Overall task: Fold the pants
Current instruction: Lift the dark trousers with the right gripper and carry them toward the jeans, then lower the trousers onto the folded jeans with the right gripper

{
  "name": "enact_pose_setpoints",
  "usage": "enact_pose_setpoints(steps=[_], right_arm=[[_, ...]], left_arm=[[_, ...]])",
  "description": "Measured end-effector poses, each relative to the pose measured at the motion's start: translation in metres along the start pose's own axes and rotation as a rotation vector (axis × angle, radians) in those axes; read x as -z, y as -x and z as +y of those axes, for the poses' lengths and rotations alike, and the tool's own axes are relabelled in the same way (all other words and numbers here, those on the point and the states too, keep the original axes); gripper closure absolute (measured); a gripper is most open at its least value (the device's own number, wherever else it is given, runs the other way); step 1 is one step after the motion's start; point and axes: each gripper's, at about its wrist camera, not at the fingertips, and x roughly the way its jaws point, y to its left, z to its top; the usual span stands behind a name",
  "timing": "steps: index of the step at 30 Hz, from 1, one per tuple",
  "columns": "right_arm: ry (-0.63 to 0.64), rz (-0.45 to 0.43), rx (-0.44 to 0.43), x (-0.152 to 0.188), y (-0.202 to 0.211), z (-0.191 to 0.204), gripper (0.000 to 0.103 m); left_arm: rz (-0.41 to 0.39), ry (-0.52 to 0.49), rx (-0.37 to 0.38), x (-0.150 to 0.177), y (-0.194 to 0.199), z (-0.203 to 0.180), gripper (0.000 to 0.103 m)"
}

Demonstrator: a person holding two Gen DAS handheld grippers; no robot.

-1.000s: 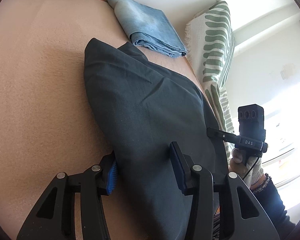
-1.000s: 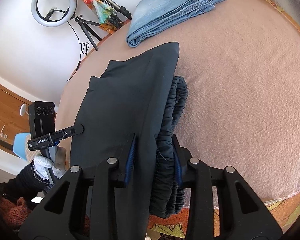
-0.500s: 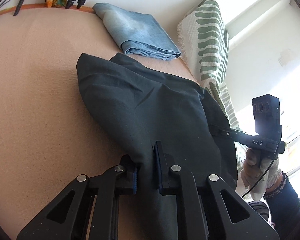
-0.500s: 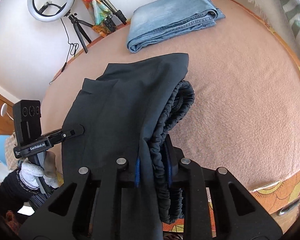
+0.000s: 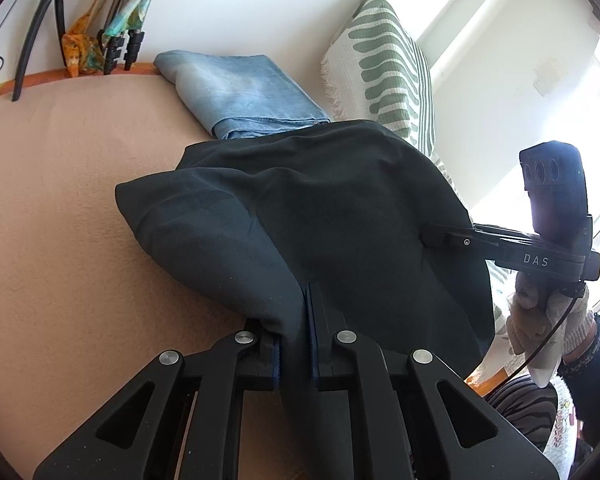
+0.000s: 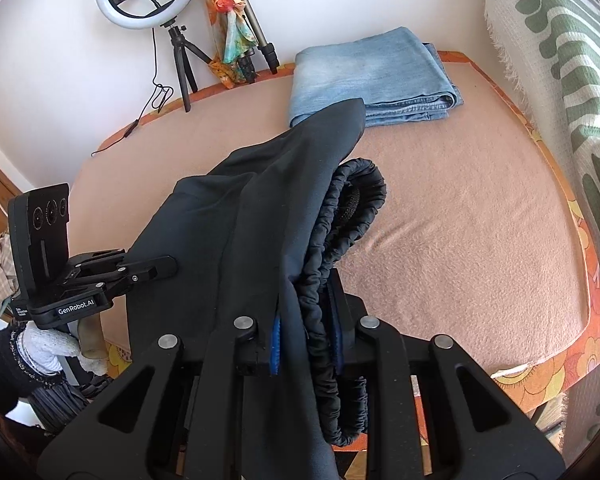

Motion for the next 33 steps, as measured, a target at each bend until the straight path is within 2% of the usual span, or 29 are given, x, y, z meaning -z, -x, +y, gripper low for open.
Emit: enact_pose_setpoints(steps=[8,16,21,27,33], right_arm=[[0.025,-0.043,-0.012,-0.012,0.012,0.015,0.083],[0.03,-0.112,-0.011,-0.039,0.023,0.013,0.083],[0.044,-0.151,0.016,-0.067,0.027,0.006,0.083],[0.081,-0.196,0.04,-0.109,0.027,0.0,0.083],[0.099,-0.215,0.057,-0.162,0.008,-0.014,0.083]], left_arm=[[-0.042,0.015,0.015,-0.015,0.014,0.0,0.096],[-0.071,-0.057,0.002,-0.058,0.018,-0.008,0.096],[-0.098,-0.091,0.003,-0.087,0.014,-0.01,0.096],[-0.151,-0.063,0.013,-0.129,0.004,-0.002,0.096],[-0.184,-0.082,-0.007,-0.175,-0.017,0.005,0.096]])
